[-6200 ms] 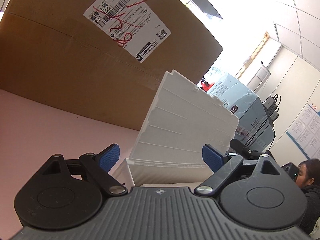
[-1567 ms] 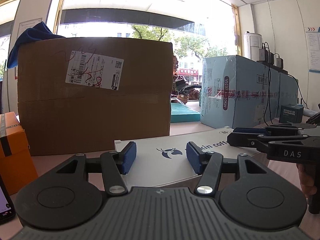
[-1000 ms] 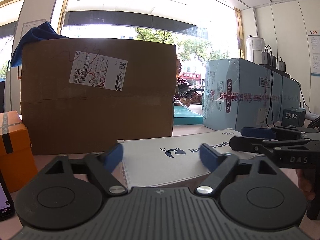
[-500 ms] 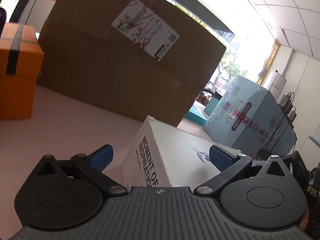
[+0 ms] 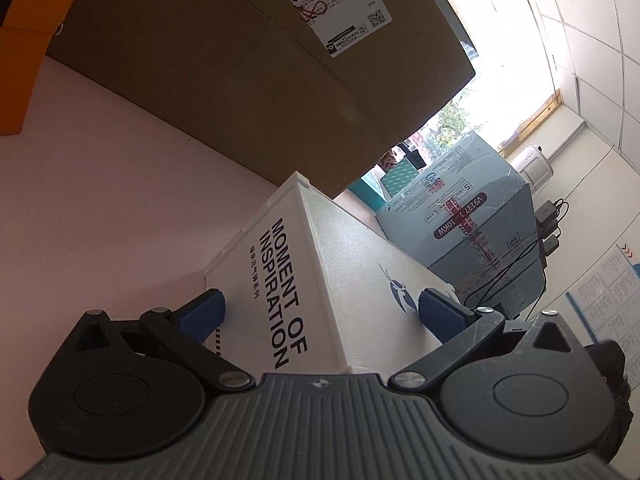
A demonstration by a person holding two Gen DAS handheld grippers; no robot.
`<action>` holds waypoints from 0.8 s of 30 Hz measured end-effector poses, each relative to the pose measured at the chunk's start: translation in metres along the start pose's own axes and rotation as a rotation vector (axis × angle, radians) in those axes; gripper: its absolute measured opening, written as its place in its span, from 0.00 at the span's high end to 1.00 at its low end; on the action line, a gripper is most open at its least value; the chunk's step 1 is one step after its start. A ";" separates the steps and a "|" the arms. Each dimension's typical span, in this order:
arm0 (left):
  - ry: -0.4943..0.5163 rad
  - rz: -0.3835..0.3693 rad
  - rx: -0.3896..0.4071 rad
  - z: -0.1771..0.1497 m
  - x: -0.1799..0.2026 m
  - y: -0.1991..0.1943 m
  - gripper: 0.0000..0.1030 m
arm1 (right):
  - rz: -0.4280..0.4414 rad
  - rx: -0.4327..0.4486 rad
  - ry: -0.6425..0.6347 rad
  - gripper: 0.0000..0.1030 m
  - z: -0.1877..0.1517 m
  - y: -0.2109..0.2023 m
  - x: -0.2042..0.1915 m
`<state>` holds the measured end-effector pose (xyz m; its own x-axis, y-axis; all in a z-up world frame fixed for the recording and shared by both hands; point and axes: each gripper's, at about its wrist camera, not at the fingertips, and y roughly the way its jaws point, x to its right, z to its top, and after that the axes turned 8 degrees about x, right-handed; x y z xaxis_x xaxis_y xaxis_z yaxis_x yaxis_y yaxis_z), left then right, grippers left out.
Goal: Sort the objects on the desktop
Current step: 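Lift and turn the white box with both grippers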
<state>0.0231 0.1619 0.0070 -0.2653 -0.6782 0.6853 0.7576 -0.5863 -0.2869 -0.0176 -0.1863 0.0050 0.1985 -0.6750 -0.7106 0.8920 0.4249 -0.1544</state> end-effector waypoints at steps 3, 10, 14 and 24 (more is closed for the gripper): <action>0.041 0.025 0.000 -0.001 0.010 -0.001 0.00 | -0.021 0.010 -0.076 0.00 -0.005 0.001 -0.011; 0.184 0.085 0.045 -0.013 0.039 -0.009 0.00 | -0.021 0.029 -0.149 0.00 -0.010 -0.003 -0.021; 0.217 0.094 0.072 -0.015 0.044 -0.011 0.00 | -0.019 0.057 -0.195 0.00 -0.012 -0.003 -0.029; 0.273 0.194 0.214 0.009 0.032 -0.032 0.00 | 0.038 0.055 -0.219 0.00 -0.010 0.049 -0.061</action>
<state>-0.0039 0.1631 0.0438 -0.2322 -0.8768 0.4210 0.9087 -0.3499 -0.2275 0.0105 -0.1181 0.0345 0.3105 -0.7762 -0.5486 0.9017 0.4232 -0.0884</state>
